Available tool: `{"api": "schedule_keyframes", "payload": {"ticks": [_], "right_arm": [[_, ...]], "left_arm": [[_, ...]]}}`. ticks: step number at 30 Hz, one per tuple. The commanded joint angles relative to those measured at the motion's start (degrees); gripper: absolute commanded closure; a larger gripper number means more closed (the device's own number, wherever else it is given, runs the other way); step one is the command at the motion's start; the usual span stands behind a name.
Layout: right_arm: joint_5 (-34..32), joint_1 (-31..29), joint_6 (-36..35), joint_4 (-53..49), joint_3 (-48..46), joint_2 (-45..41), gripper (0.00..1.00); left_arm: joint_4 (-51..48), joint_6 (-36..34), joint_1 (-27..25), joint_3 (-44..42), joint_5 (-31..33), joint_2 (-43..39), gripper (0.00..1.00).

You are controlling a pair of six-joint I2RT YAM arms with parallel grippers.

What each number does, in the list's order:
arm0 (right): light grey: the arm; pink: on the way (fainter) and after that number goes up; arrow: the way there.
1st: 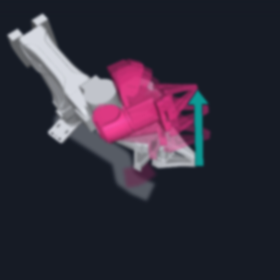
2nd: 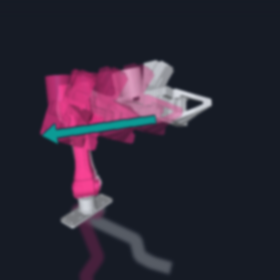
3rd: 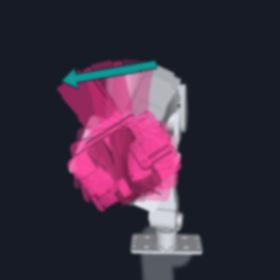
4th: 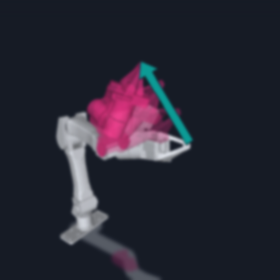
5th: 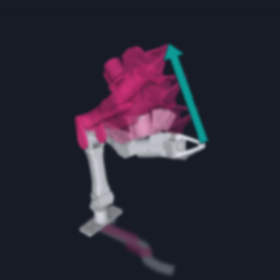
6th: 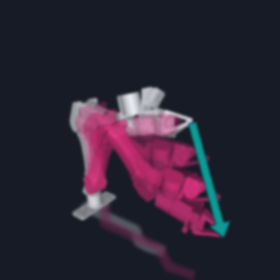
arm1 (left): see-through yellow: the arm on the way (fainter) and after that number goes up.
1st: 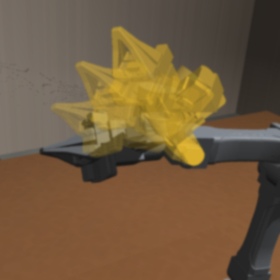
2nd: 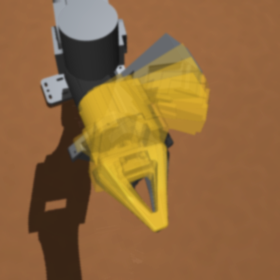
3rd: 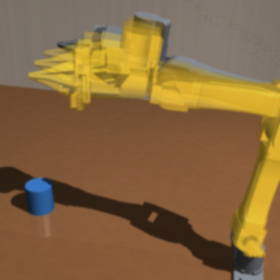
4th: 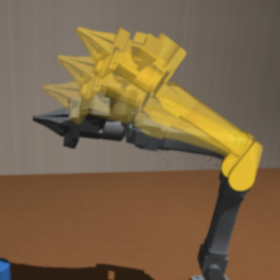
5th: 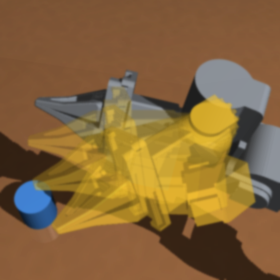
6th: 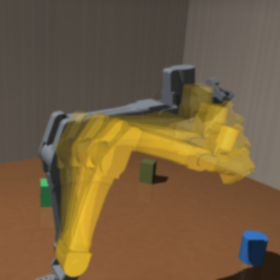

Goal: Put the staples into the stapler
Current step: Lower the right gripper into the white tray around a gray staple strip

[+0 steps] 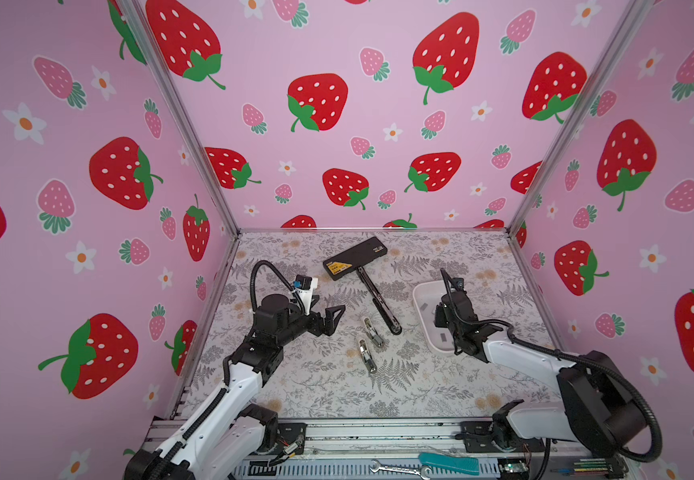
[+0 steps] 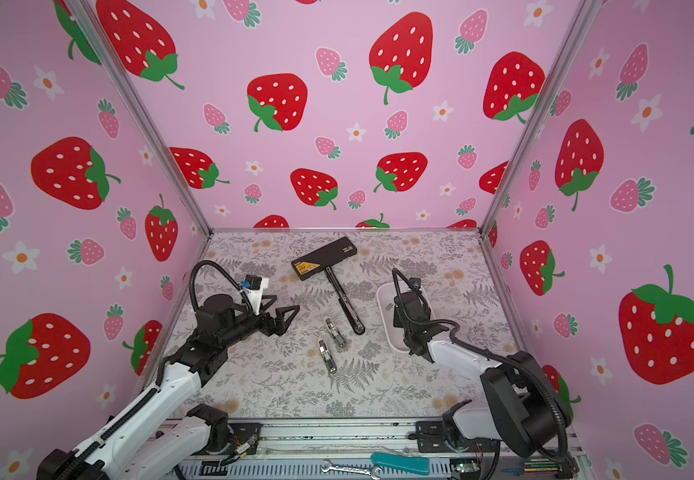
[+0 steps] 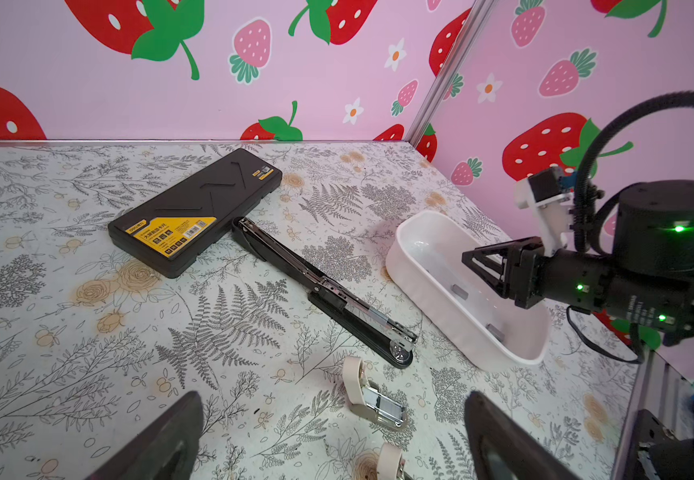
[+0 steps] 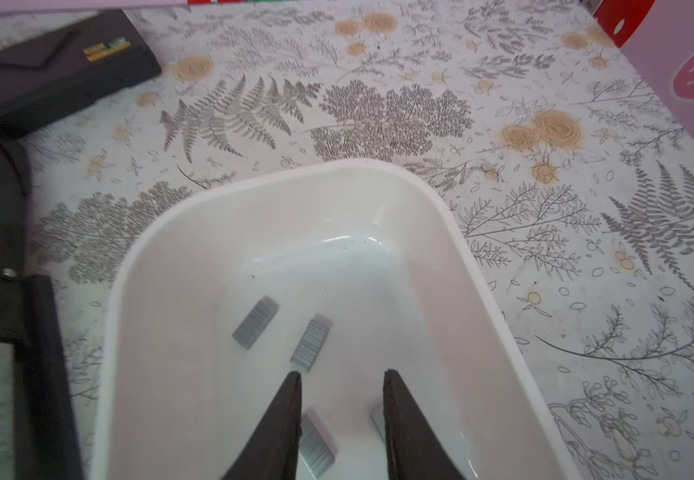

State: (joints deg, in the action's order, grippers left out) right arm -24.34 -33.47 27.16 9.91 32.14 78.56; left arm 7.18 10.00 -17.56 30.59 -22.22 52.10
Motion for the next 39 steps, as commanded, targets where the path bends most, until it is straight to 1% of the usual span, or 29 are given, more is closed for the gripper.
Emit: {"api": "schedule_keyframes", "payload": {"ticks": [1,4,8,10,11,15,20,24,27,30,36,39], "right_arm": [[3.74,1.03,-3.32,3.01,-1.27,1.91,0.66],[4.83,1.77,-4.51,5.29,-2.21,2.37,0.66],[8.3,3.52,-5.36,5.49,-1.27,3.72,0.65],[10.83,5.08,-5.1,5.0,0.12,6.12,0.65],[11.53,5.49,-5.1,4.41,1.15,7.49,0.65],[12.11,5.87,-5.36,2.09,4.66,11.73,0.65],[12.85,5.87,-5.7,0.9,6.45,14.06,0.62],[13.42,5.88,-5.89,2.07,5.32,12.86,0.57],[13.73,5.88,-5.98,1.53,6.29,14.1,0.56],[13.26,5.79,-5.98,-0.26,8.42,16.63,0.62],[11.4,5.44,-5.29,-1.77,9.67,18.33,0.62],[9.78,4.87,-4.73,-2.8,10.04,18.77,0.66]], "left_arm": [[7.28,-2.26,-0.32,-0.22,3.43,2.67,0.01],[10.35,-2.7,-0.46,-1.08,9.14,6.27,0.01],[14.6,-2.97,-0.53,-2.46,11.96,9.14,0.01],[16.73,-2.81,-0.71,-3.36,13.93,11.14,0.01],[17.59,-2.77,-0.91,-3.74,16.3,11.98,0.01],[19.26,-2.68,-1.86,-4.44,20.44,13.85,0.01],[16.55,-3.53,-2.91,-2.2,19.41,14.88,0.01],[16.58,-4.63,-4.36,-2.68,19.75,14.36,0.01],[16.36,-4.65,-4.5,-3.11,19.72,13.53,0.01],[15.35,-4.48,-4.5,-2.74,19.93,12.75,0.01],[14.8,-4.46,-4.59,-2.9,19.55,11.3,0.01],[15.04,-4.45,-4.63,-3.17,19.41,11.01,0.01]]}}
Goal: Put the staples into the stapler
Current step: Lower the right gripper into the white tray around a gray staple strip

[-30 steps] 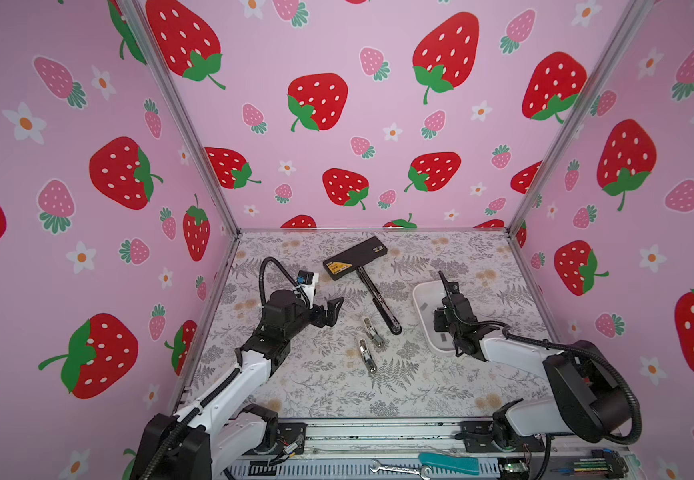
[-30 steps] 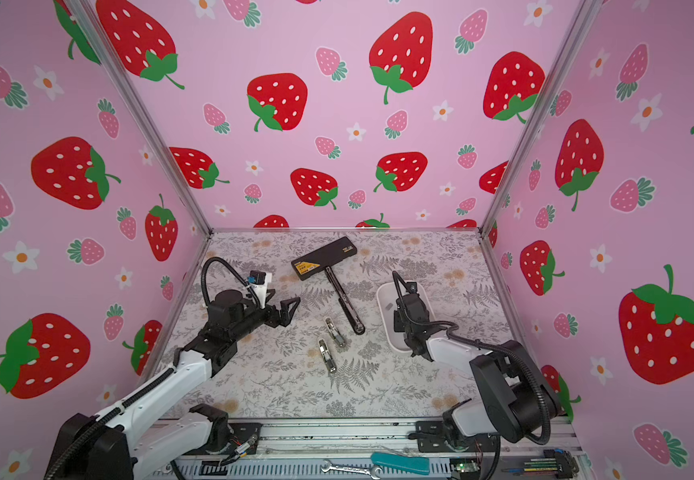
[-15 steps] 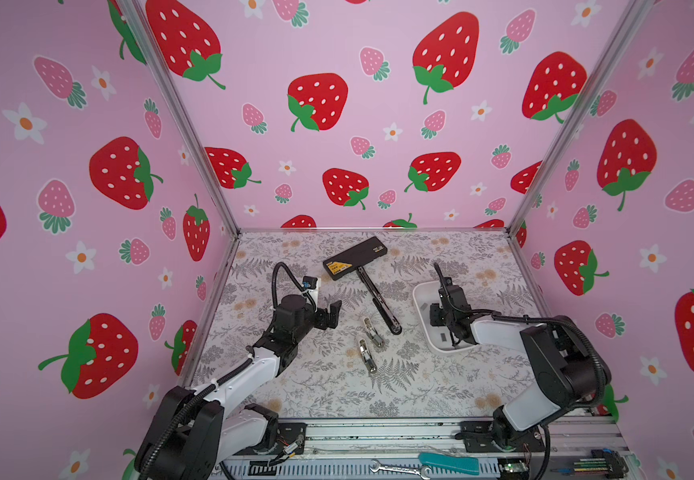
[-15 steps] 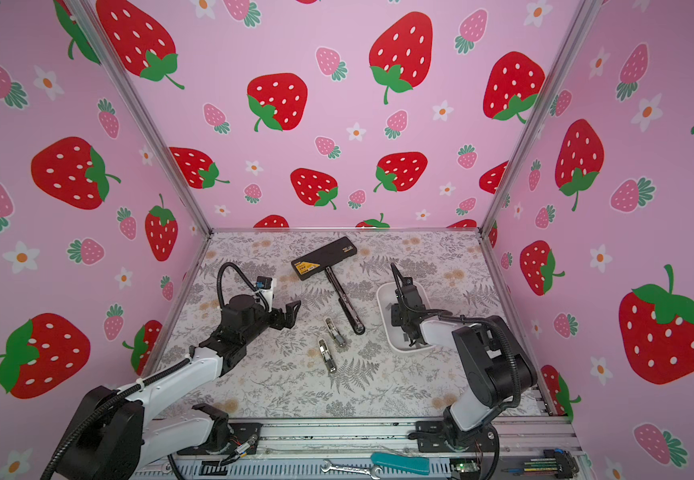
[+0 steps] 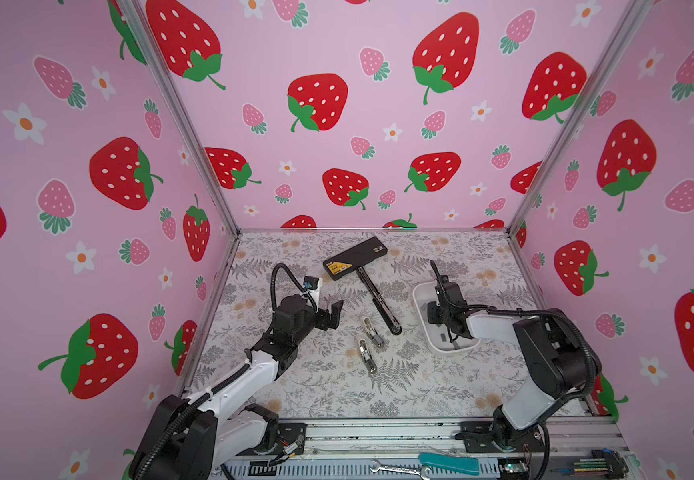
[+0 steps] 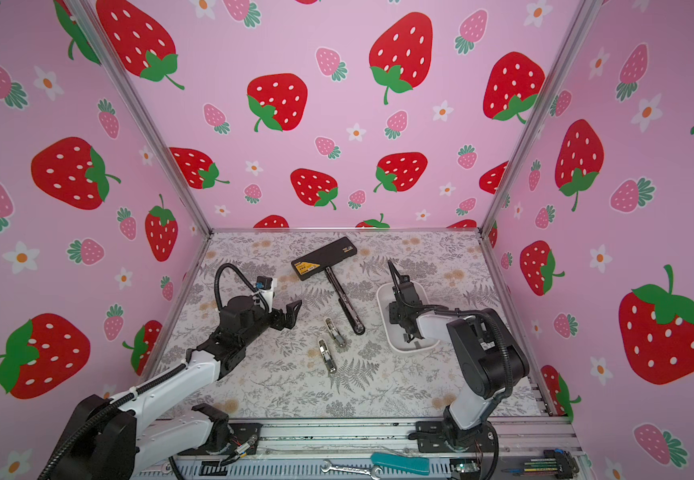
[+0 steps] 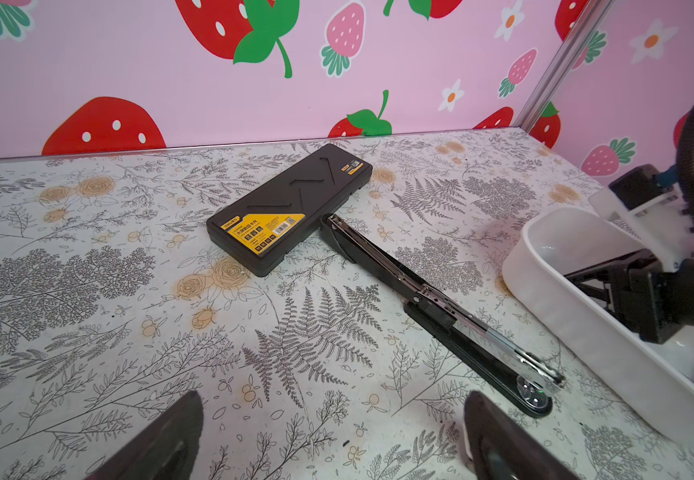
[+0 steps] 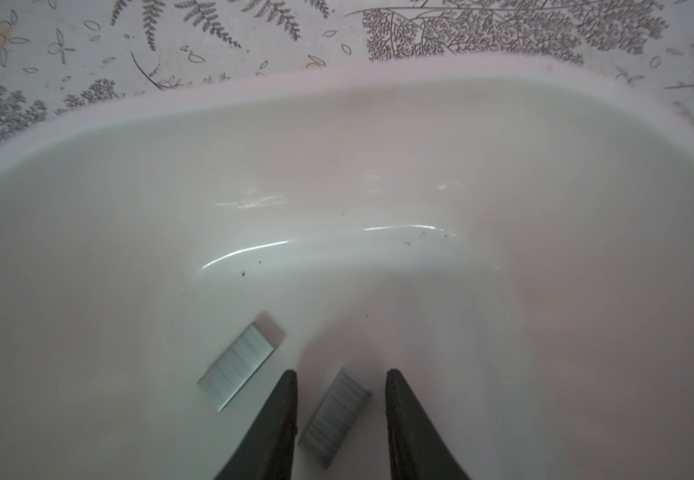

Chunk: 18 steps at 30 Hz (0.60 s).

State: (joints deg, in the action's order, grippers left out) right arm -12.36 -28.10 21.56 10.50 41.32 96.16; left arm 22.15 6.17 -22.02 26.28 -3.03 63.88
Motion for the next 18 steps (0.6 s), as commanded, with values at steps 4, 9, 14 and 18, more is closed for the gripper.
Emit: {"api": "schedule_keyframes", "payload": {"ticks": [4,9,14,18], "right_arm": [[-7.14,-1.59,3.07,-5.6,0.59,0.63,0.73],[-8.41,-1.79,4.35,-6.31,-0.36,-0.66,0.73],[-8.63,-1.79,4.46,-5.91,-0.71,-0.94,0.73],[-7.77,-1.87,3.95,-6.17,0.11,0.13,0.73]], "left_arm": [[0.17,-0.77,-0.12,1.05,-0.04,-0.86,0.01],[0.03,-0.52,-0.05,0.64,-0.32,-1.72,0.01],[0.55,-0.49,-0.12,0.0,-0.58,-2.07,0.01],[0.17,-0.4,-0.11,-0.27,-0.46,-3.15,0.01]]}}
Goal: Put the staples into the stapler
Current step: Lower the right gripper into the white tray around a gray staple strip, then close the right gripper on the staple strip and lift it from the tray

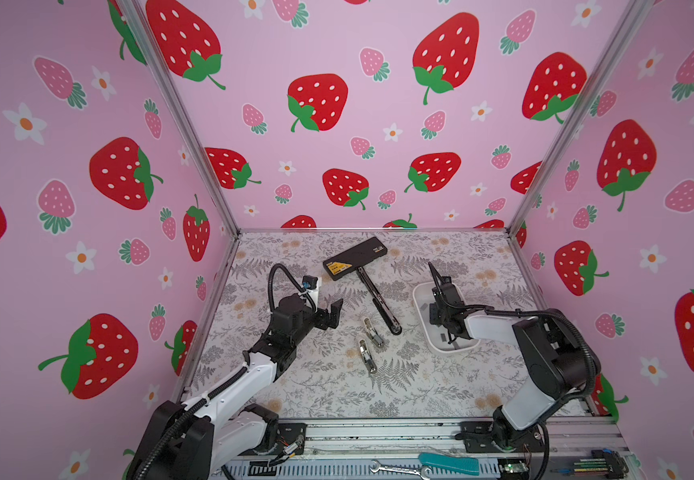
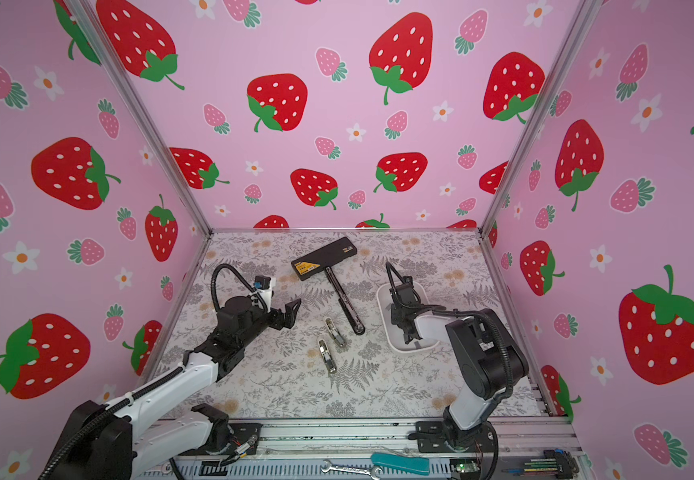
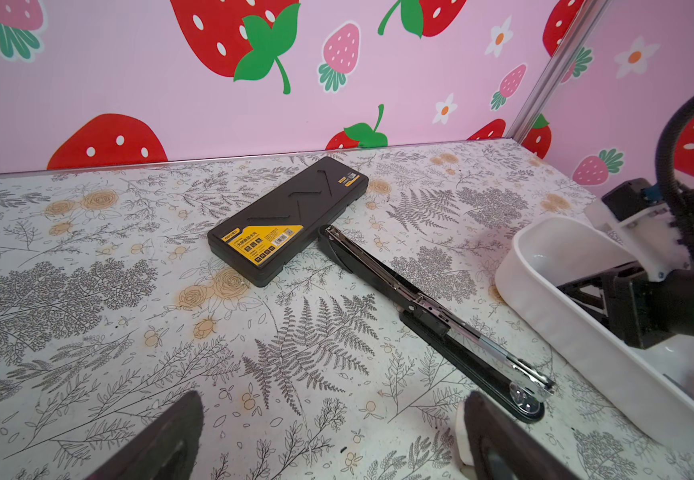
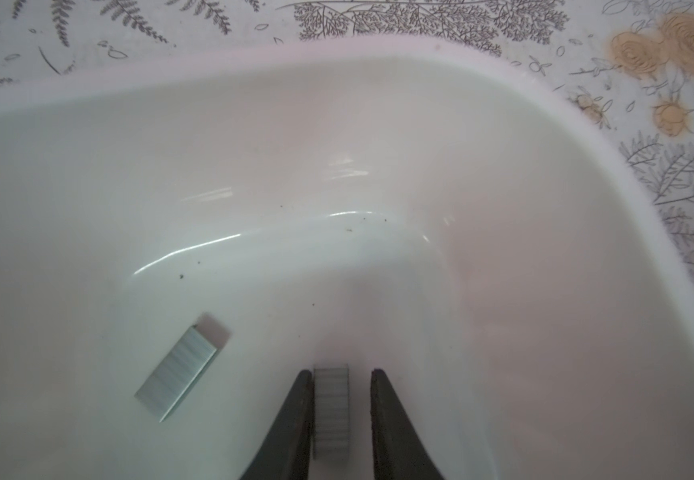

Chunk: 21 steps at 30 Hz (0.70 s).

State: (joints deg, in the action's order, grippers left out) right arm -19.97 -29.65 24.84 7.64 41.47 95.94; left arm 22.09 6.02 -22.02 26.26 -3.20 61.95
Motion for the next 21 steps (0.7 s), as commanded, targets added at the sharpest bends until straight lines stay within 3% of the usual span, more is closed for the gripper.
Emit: {"api": "schedule_keyframes", "payload": {"ticks": [1,21], "right_arm": [[0.27,-0.37,0.39,-3.4,0.29,0.79,0.74],[-0.24,-1.82,-0.32,-5.65,2.91,4.07,0.77]], "left_arm": [[0.06,-0.14,-0.13,-0.32,-0.23,-1.49,0.01],[1.39,0.12,-0.04,-2.09,-0.76,-3.12,0.01]]}}
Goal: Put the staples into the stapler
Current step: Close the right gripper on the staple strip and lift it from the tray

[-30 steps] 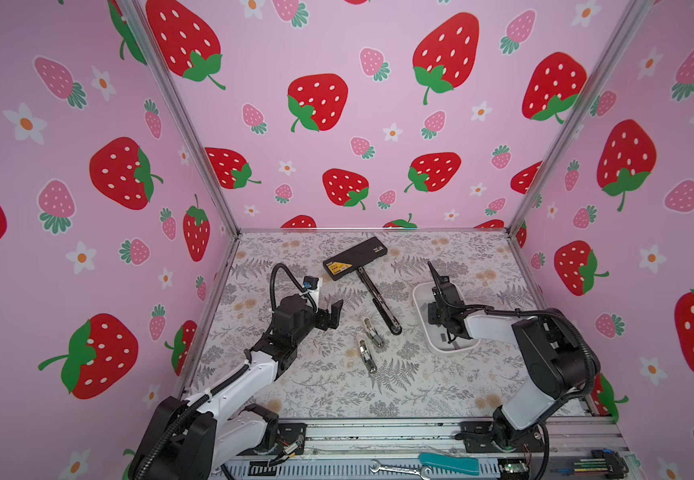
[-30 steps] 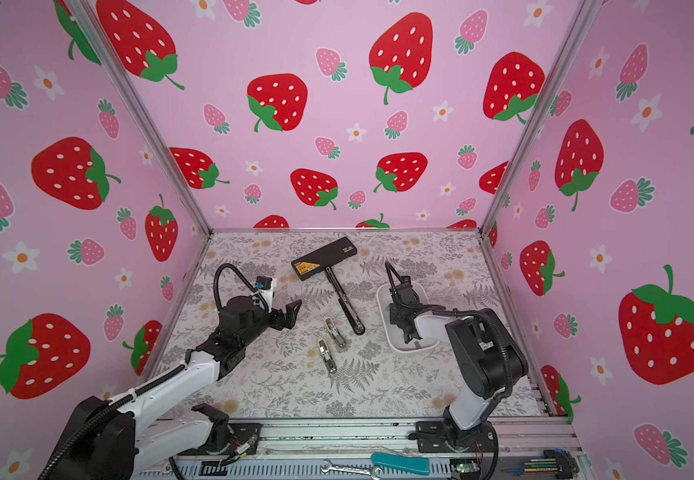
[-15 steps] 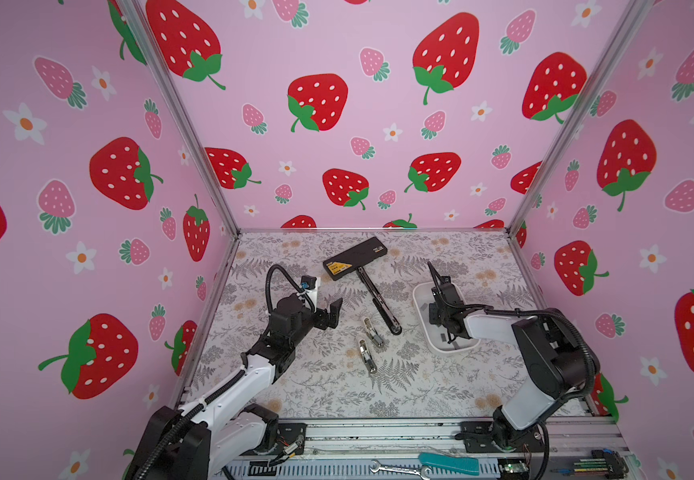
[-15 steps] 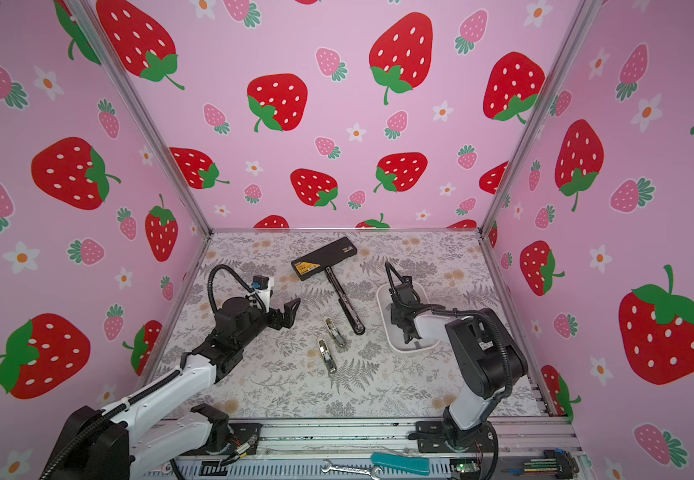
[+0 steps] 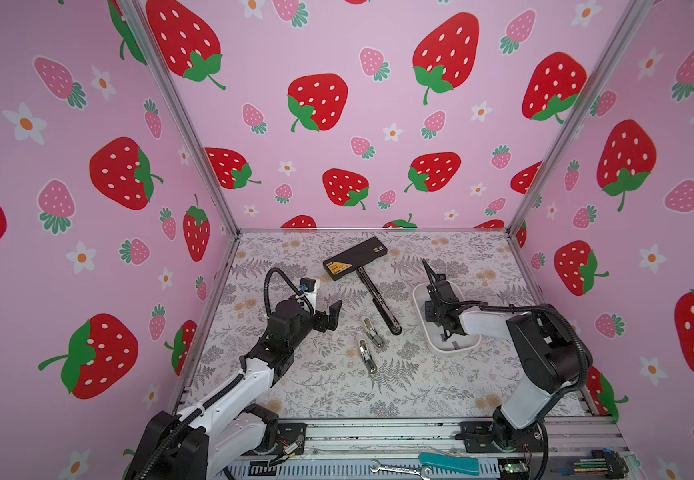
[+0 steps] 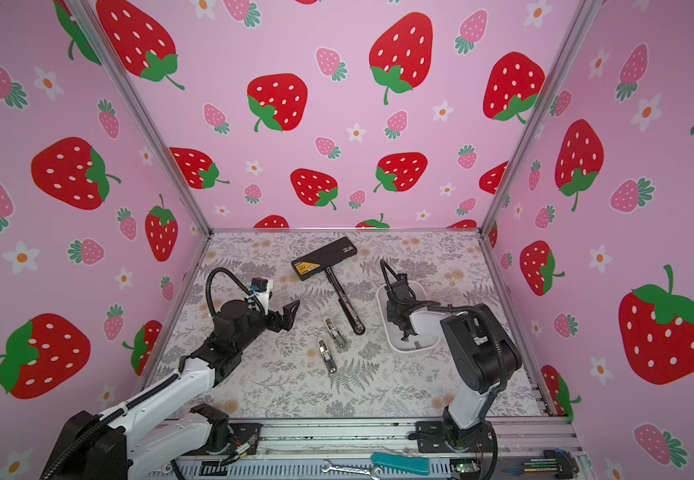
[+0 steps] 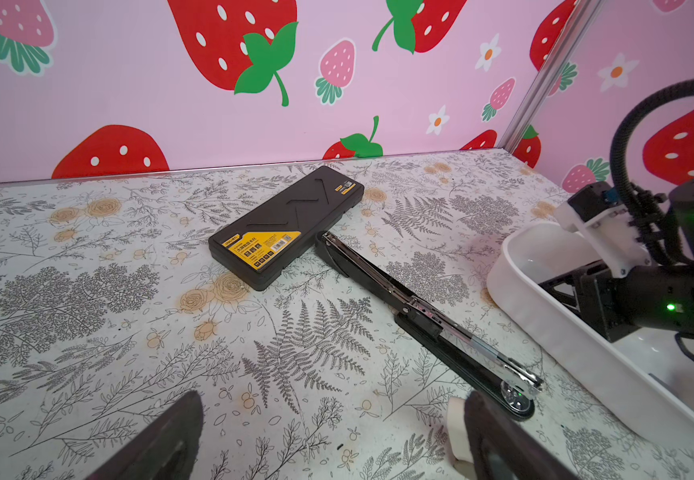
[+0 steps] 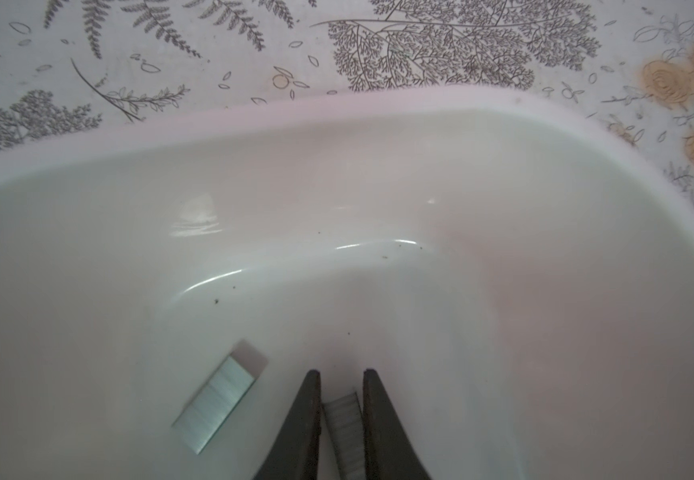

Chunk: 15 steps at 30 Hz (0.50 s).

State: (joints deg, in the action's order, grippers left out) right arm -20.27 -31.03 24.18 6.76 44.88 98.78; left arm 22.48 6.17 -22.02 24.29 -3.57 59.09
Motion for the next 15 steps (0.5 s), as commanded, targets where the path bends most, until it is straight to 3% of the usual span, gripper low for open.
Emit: {"api": "schedule_keyframes", "payload": {"ticks": [1,15], "right_arm": [[0.23,-0.47,0.4,-5.1,-0.35,1.32,0.76],[1.28,-0.84,1.22,-6.15,-1.42,0.72,0.77]], "left_arm": [[0.8,-0.04,-0.08,-0.11,-0.3,-0.43,0.01],[2.34,-0.06,-0.12,-1.08,-0.29,-0.61,0.01]]}}
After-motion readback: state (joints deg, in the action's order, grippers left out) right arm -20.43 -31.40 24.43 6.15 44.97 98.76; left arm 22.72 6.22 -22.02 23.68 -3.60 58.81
